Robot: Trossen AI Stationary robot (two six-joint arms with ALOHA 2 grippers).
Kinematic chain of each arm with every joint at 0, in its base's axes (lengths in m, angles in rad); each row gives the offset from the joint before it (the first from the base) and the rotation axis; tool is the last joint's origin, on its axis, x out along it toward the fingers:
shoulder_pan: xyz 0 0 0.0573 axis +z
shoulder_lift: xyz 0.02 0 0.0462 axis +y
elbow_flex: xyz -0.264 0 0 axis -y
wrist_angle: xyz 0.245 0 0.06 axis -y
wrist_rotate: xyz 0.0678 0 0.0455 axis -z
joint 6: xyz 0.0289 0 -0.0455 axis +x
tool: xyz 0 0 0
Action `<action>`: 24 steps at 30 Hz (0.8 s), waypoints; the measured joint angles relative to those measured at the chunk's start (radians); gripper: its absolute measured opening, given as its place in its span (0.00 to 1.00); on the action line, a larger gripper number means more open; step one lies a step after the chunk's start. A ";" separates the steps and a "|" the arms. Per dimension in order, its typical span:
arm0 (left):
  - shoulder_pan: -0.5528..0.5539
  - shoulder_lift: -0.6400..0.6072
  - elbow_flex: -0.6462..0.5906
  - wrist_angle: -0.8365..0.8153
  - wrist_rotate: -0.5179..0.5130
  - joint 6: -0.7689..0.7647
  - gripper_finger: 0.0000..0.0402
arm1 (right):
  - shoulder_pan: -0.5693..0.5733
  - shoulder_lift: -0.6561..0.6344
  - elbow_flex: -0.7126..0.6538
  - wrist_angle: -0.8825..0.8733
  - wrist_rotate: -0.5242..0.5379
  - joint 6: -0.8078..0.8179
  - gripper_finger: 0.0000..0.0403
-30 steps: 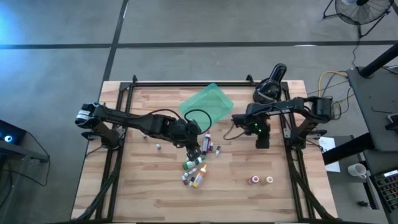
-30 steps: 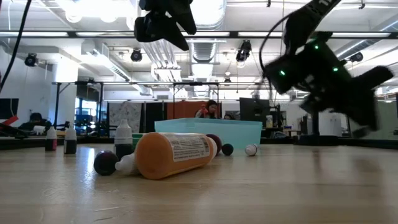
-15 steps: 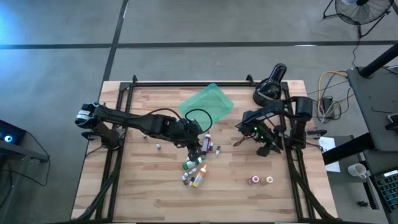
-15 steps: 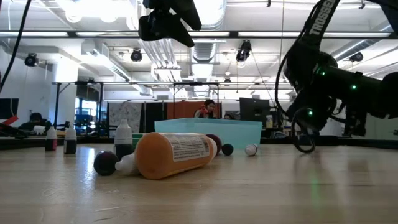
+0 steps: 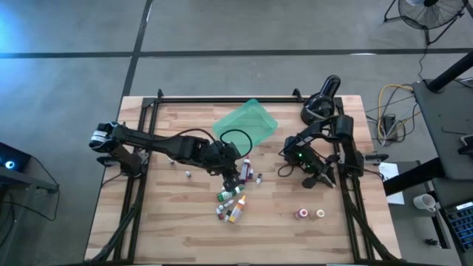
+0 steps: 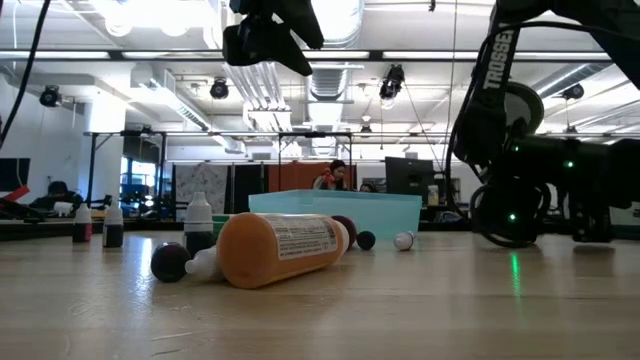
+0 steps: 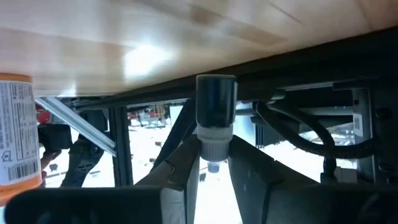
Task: Pick & Place food coloring
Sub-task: Adjust the green small food coloring bottle
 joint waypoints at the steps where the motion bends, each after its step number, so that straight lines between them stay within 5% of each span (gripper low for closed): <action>1: 0.000 0.000 0.000 0.000 0.000 0.000 0.37 | 0.000 -0.001 0.000 0.006 0.000 0.001 0.19; 24: -0.001 0.000 0.000 0.000 0.002 0.011 0.37 | 0.000 -0.047 0.021 0.075 0.021 0.049 0.32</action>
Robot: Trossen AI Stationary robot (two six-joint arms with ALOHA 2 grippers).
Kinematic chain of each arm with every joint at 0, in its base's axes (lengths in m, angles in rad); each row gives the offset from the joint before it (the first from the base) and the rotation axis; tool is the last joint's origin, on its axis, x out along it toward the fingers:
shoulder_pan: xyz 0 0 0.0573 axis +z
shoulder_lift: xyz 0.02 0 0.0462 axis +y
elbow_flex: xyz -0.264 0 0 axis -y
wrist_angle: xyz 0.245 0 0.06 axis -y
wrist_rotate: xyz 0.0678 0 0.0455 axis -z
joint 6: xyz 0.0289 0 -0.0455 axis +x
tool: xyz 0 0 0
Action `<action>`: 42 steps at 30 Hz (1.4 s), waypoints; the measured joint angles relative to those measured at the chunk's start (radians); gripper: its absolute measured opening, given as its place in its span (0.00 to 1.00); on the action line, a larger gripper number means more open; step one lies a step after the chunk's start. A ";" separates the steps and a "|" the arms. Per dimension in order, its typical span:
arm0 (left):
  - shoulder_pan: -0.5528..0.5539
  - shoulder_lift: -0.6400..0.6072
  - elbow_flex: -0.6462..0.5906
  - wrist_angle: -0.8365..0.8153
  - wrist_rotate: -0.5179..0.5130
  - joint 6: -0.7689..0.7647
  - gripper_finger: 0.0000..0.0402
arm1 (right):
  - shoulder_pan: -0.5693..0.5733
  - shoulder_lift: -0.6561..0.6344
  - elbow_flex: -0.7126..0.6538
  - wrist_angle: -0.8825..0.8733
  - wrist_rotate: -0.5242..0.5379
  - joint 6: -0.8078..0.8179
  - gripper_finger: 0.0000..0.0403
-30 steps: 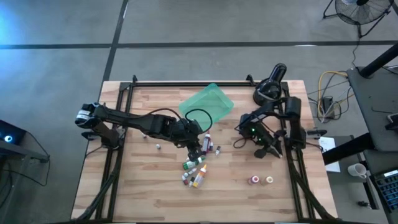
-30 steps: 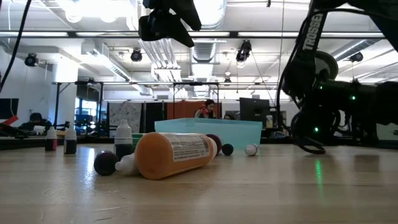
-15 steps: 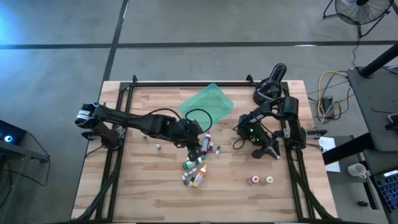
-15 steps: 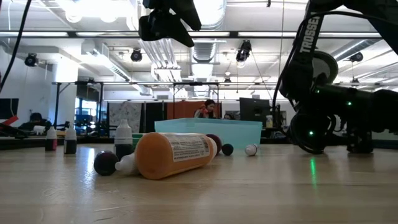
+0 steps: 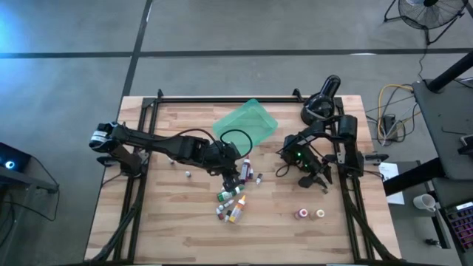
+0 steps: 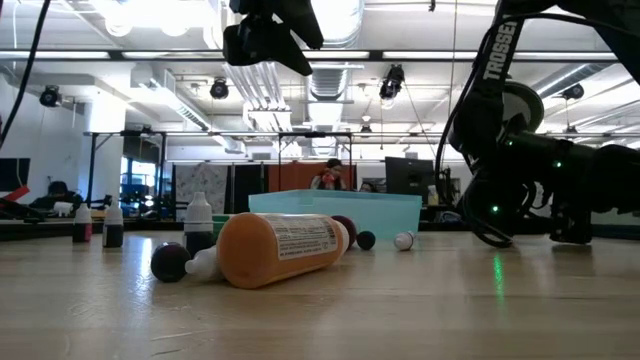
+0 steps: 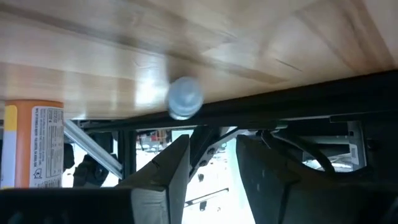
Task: Pick & Place food coloring
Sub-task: Adjust the green small food coloring bottle
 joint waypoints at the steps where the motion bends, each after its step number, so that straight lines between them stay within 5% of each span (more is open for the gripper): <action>1: -0.001 0.000 0.000 0.000 0.004 0.000 0.37 | 0.000 0.000 0.000 0.000 0.015 -0.001 0.32; 8: -0.003 0.000 0.000 0.000 0.018 0.000 0.37 | 0.027 -0.029 0.000 0.002 0.110 -0.027 0.33; 13: -0.003 0.000 0.000 0.000 0.021 0.000 0.37 | 0.067 -0.183 0.000 0.041 0.110 0.001 0.35; 21: -0.003 0.000 0.000 0.000 0.020 0.011 0.37 | 0.161 -0.583 -0.057 0.175 0.114 0.390 0.37; 26: -0.003 0.000 0.000 0.000 0.020 0.036 0.37 | 0.229 -0.708 -0.158 0.219 0.112 0.598 0.37; 42: -0.003 0.000 0.000 0.004 0.020 0.039 0.37 | 0.317 -0.633 -0.225 0.434 0.176 0.789 0.36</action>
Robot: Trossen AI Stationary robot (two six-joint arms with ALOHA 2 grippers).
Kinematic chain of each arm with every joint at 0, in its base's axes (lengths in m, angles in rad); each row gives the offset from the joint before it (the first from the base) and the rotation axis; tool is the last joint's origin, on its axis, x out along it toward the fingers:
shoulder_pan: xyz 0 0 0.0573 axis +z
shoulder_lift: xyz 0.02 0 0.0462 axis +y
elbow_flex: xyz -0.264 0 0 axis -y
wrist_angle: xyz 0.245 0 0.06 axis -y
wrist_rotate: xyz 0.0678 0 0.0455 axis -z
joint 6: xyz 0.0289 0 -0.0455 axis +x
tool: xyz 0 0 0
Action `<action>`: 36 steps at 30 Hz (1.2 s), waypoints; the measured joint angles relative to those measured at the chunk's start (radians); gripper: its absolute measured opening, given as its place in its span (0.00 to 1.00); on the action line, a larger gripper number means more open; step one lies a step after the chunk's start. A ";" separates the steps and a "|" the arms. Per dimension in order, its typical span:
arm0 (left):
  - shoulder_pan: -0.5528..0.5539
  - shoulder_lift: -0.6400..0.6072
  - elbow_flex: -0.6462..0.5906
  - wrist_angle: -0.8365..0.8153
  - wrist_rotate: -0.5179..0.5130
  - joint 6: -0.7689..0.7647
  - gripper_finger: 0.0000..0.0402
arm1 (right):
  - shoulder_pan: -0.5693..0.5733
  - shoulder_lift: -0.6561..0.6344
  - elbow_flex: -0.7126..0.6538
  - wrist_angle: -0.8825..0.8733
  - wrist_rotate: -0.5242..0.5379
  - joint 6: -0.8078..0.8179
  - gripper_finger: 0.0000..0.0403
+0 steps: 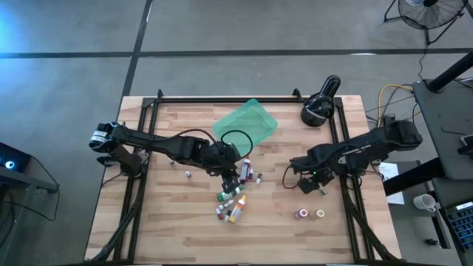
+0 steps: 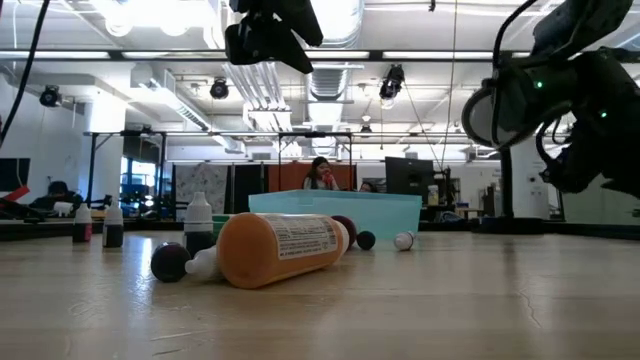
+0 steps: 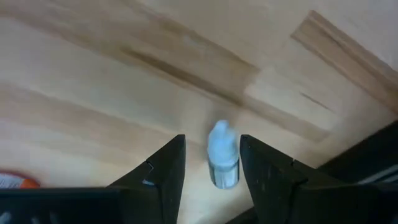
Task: Pick & Place food coloring
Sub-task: Adjust the green small food coloring bottle
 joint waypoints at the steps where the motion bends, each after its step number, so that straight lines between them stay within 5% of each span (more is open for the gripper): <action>1: 0.000 0.000 0.000 0.000 0.000 0.000 0.37 | 0.000 0.014 0.002 0.005 0.012 -0.001 0.36; 9: 0.000 0.000 0.000 0.000 0.000 -0.003 0.37 | 0.000 0.039 0.022 -0.017 0.067 -0.052 0.32; 36: 0.000 0.000 0.000 0.000 0.000 -0.009 0.37 | 0.026 0.021 0.004 -0.052 -0.004 -0.211 0.28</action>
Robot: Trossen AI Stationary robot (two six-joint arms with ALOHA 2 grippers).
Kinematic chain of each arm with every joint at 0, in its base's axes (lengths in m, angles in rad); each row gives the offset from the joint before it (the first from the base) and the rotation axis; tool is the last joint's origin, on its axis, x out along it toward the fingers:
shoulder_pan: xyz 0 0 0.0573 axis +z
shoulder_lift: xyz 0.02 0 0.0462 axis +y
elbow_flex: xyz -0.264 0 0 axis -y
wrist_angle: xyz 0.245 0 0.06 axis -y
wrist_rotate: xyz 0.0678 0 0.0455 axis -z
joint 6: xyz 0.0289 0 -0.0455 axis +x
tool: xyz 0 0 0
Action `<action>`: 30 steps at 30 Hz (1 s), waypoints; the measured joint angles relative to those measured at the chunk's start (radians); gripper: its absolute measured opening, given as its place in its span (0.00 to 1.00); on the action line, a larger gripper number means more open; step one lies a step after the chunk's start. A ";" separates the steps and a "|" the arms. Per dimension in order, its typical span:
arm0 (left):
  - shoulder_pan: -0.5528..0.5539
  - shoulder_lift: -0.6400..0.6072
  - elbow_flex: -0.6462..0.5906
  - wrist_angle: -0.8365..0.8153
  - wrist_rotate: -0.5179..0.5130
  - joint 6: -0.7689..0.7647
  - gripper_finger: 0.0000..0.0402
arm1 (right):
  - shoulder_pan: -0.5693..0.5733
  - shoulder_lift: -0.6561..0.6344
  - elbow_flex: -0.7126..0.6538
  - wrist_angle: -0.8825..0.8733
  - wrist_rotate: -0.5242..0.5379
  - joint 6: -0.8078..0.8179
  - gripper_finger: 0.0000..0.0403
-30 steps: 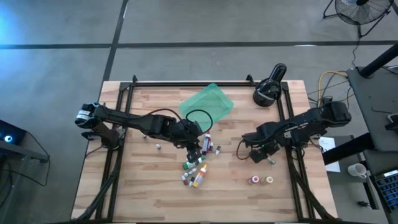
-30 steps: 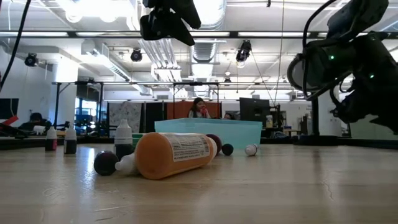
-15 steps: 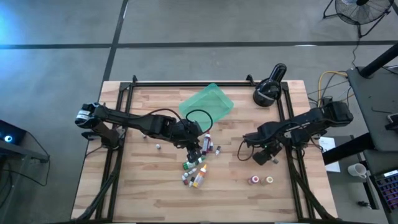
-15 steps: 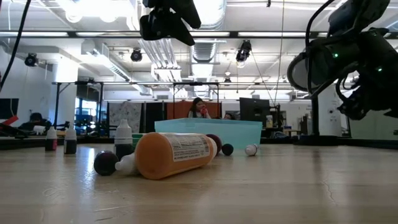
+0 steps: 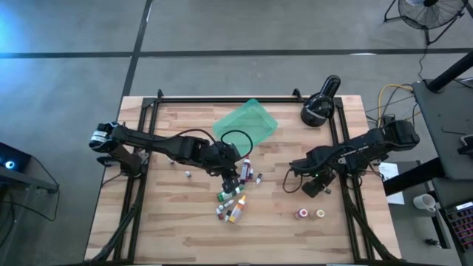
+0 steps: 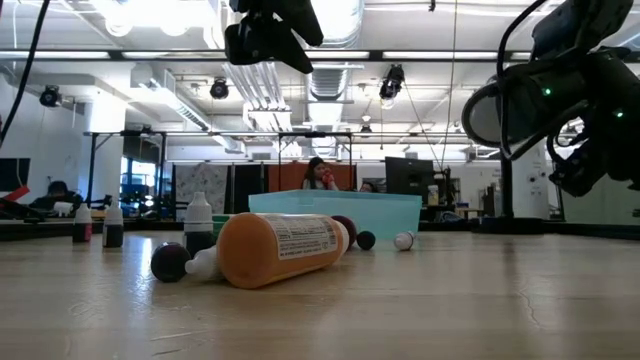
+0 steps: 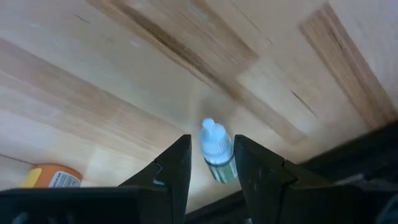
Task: Pick & Place food coloring
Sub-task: Adjust the green small food coloring bottle
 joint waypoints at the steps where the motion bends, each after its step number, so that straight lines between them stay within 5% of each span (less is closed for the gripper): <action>1: 0.000 0.000 0.000 0.000 0.000 0.000 0.37 | 0.001 0.000 -0.002 0.010 0.005 -0.015 0.27; 30: 0.000 0.000 0.000 0.000 0.000 0.000 0.37 | 0.003 0.000 -0.037 0.012 -0.086 -0.054 0.14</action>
